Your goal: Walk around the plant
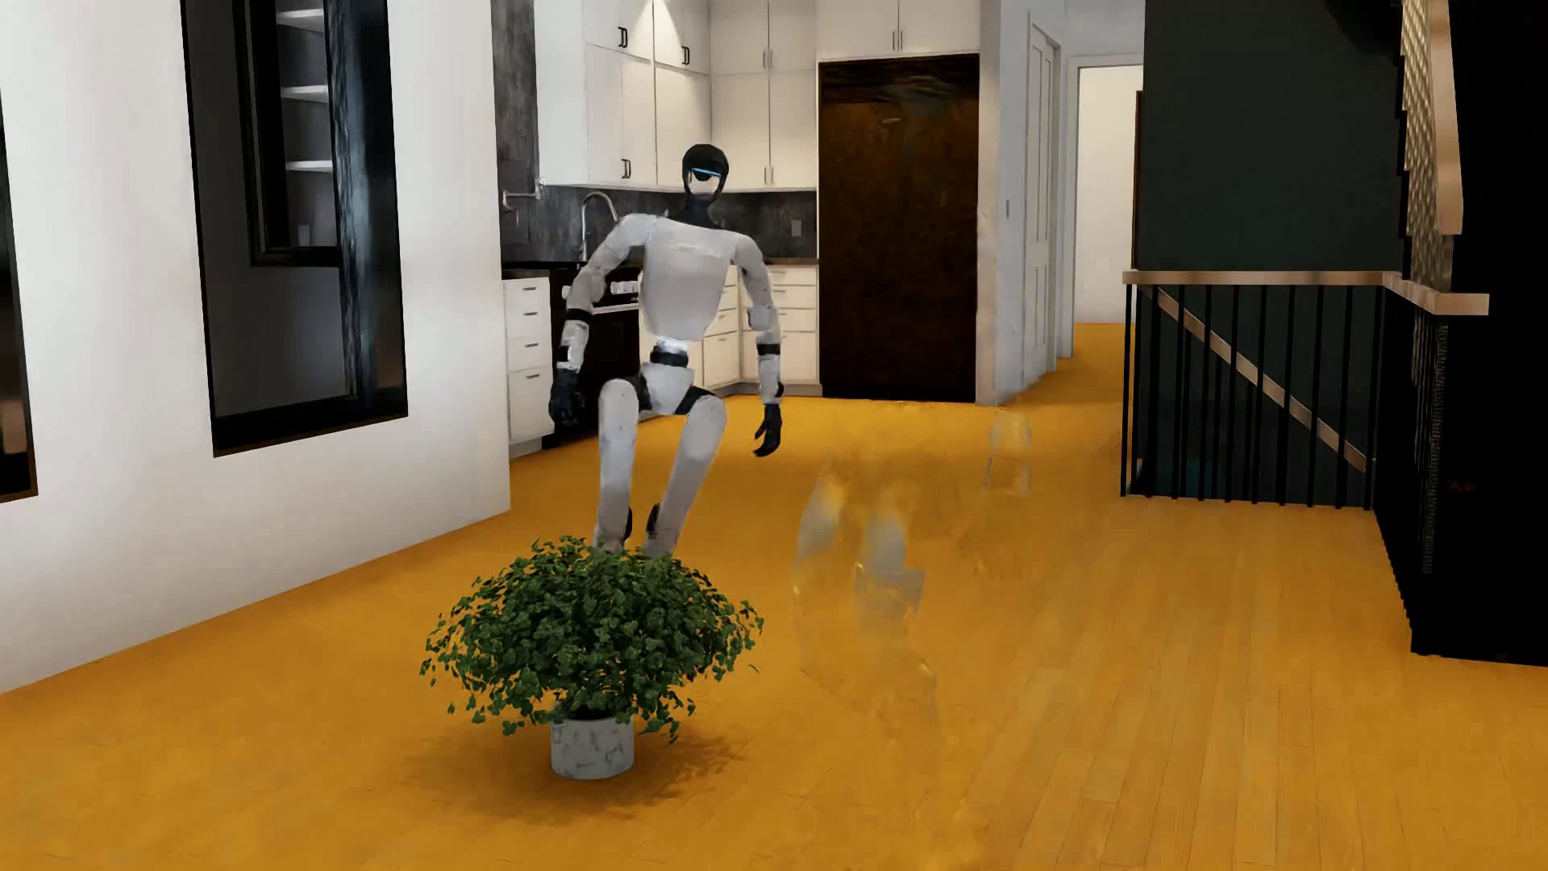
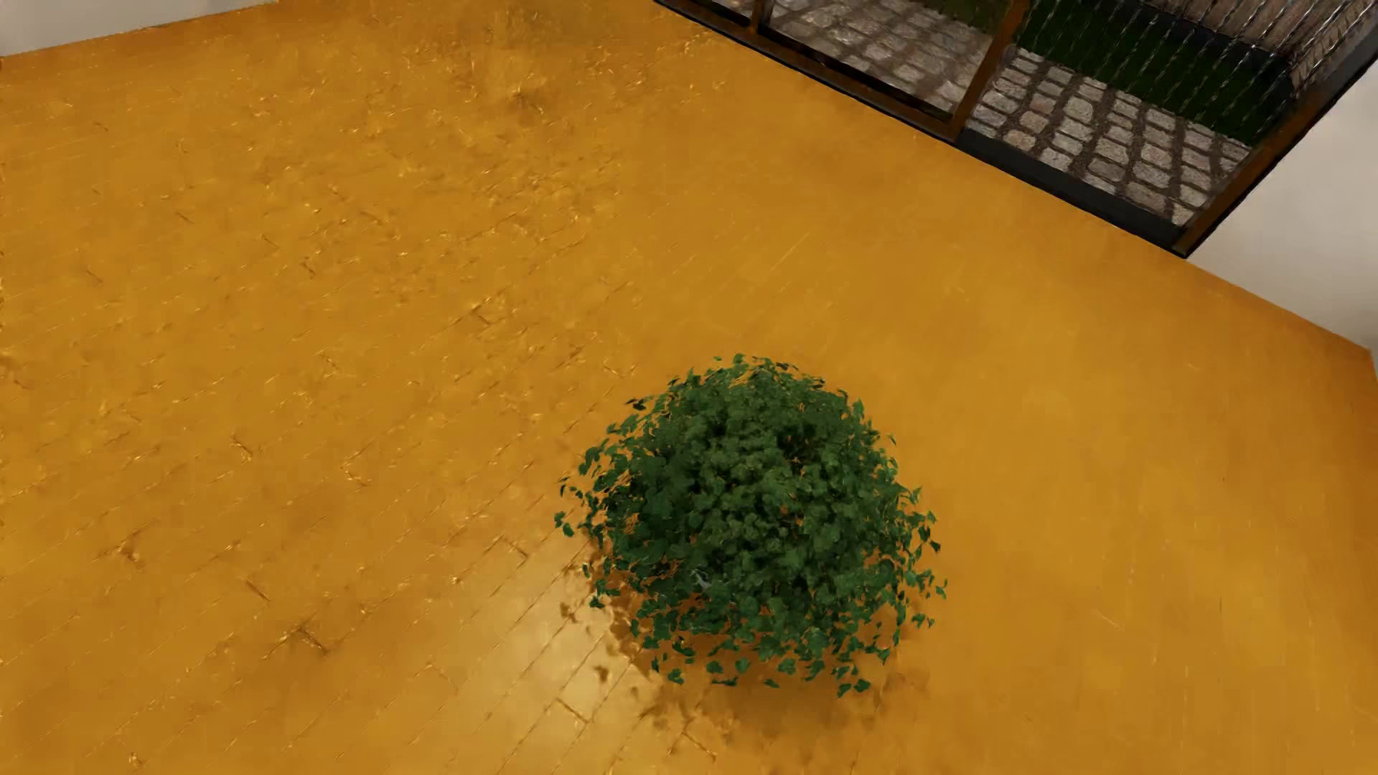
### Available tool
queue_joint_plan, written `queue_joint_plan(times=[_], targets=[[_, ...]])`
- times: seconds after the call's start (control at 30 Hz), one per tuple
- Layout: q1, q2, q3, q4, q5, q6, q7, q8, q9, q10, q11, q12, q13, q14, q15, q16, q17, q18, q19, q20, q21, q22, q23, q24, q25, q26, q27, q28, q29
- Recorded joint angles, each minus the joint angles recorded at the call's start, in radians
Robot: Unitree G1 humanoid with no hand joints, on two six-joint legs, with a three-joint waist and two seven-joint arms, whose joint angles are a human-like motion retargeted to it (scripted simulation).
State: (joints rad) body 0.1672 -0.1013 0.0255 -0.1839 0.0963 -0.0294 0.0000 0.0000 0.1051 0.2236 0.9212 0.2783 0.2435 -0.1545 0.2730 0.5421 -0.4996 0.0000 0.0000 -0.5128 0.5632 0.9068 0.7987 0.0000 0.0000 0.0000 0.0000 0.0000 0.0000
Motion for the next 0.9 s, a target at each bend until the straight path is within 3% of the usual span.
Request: queue_joint_plan(times=[0.03,0.13,0.23,0.27,0.3,0.37,0.43,0.47,0.5,0.57,0.6,0.67,0.7,0.73,0.8,0.83,0.9], targets=[[0.026,-0.034,-0.058,0.002,0.023,0.000,0.000,0.000,0.006,0.013,-0.074,-0.023,0.012,-0.064,-0.057,-0.001,0.000,0.000,0.000,0.014,-0.003,-0.046,0.008,0.000,0.000,0.000,0.000,0.000,0.000],[0.101,-0.150,-0.171,0.025,0.076,-0.005,0.000,0.000,0.039,0.036,-0.308,-0.108,0.018,-0.116,-0.276,-0.017,0.004,0.000,0.000,-0.005,0.068,-0.064,0.057,0.000,0.000,0.000,0.000,0.000,0.000],[0.155,-0.238,-0.177,0.055,0.123,-0.002,0.000,0.000,0.041,0.071,-0.577,-0.105,0.015,-0.125,-0.306,-0.024,0.016,0.000,0.000,-0.036,0.130,-0.051,0.105,0.000,0.000,0.000,0.000,0.000,0.000],[0.172,-0.245,-0.160,0.056,0.141,-0.009,0.000,0.000,0.034,0.092,-0.585,-0.088,0.011,-0.130,-0.436,-0.021,0.024,0.000,0.000,-0.045,0.148,-0.029,0.125,0.000,0.000,0.000,0.000,0.000,0.000],[0.190,-0.236,-0.148,0.054,0.151,-0.016,0.000,0.000,0.023,0.088,-0.601,-0.066,0.012,0.009,-0.537,-0.019,0.028,0.000,0.000,-0.059,0.159,0.005,0.136,0.000,0.000,0.000,0.000,0.000,0.000],[0.158,-0.241,-0.119,0.066,0.159,0.000,0.000,0.000,-0.031,0.181,-0.568,-0.018,0.030,0.302,-0.163,-0.028,0.027,0.000,0.000,-0.092,0.144,0.090,0.143,0.000,0.000,0.000,0.000,0.000,0.000],[0.041,-0.219,-0.075,0.132,0.152,0.043,0.000,0.000,-0.054,0.429,-0.501,0.028,0.013,0.671,-0.148,-0.047,0.014,0.000,0.000,-0.119,0.154,0.163,0.163,0.000,0.000,0.000,0.000,0.000,0.000],[-0.049,-0.146,-0.061,0.174,0.183,0.063,0.000,0.000,-0.036,0.607,-0.505,0.048,-0.003,0.702,-0.141,-0.040,0.009,0.000,0.000,-0.160,0.129,0.143,0.162,0.000,0.000,0.000,0.000,0.000,0.000],[-0.180,-0.102,-0.059,0.189,0.179,0.069,0.000,0.000,-0.034,0.804,-0.518,0.050,-0.022,0.615,-0.149,-0.034,0.010,0.000,0.000,-0.168,0.097,0.133,0.141,0.000,0.000,0.000,0.000,0.000,0.000],[-0.420,-0.036,-0.021,0.205,0.159,0.068,0.000,0.000,-0.054,1.065,-0.552,0.048,-0.042,0.112,-0.234,-0.032,0.012,0.000,0.000,-0.116,0.008,0.097,0.069,0.000,0.000,0.000,0.000,0.000,0.000],[-0.515,-0.016,0.012,0.221,0.162,0.067,0.000,0.000,-0.071,1.073,-0.553,0.052,-0.049,0.025,-0.270,-0.035,0.010,0.000,0.000,-0.066,-0.029,0.066,0.028,0.000,0.000,0.000,0.000,0.000,0.000],[-0.650,0.048,0.048,0.220,0.167,0.053,0.000,0.000,-0.098,0.875,-0.580,0.059,-0.070,0.059,-0.334,-0.046,0.015,0.000,0.000,0.030,-0.075,-0.004,-0.041,0.000,0.000,0.000,0.000,0.000,0.000],[-0.678,0.091,0.065,0.219,0.170,0.042,0.000,0.000,-0.105,0.710,-0.607,0.058,-0.076,0.101,-0.521,-0.052,0.019,0.000,0.000,0.051,-0.089,-0.027,-0.067,0.000,0.000,0.000,0.000,0.000,0.000],[-0.671,0.142,0.079,0.213,0.170,0.030,0.000,0.000,-0.107,0.513,-0.641,0.053,-0.077,0.146,-0.597,-0.057,0.021,0.000,0.000,0.052,-0.096,-0.038,-0.082,0.000,0.000,0.000,0.000,0.000,0.000],[-0.608,0.212,0.110,0.184,0.145,0.000,0.000,0.000,-0.108,0.179,-0.647,0.041,-0.073,0.143,-0.643,-0.064,0.027,0.000,0.000,0.027,-0.079,-0.031,-0.068,0.000,0.000,0.000,0.000,0.000,0.000],[-0.588,0.233,0.120,0.180,0.130,-0.014,0.000,0.000,-0.107,0.031,-0.634,0.039,-0.073,0.208,-0.650,-0.066,0.032,0.000,0.000,0.011,-0.056,-0.021,-0.040,0.000,0.000,0.000,0.000,0.000,0.000],[-0.604,0.257,0.125,0.180,0.118,-0.019,0.000,0.000,-0.124,0.166,-0.535,0.025,-0.062,0.213,-0.522,-0.072,0.040,0.000,0.000,-0.045,-0.003,0.025,0.045,0.000,0.000,0.000,0.000,0.000,0.000]])
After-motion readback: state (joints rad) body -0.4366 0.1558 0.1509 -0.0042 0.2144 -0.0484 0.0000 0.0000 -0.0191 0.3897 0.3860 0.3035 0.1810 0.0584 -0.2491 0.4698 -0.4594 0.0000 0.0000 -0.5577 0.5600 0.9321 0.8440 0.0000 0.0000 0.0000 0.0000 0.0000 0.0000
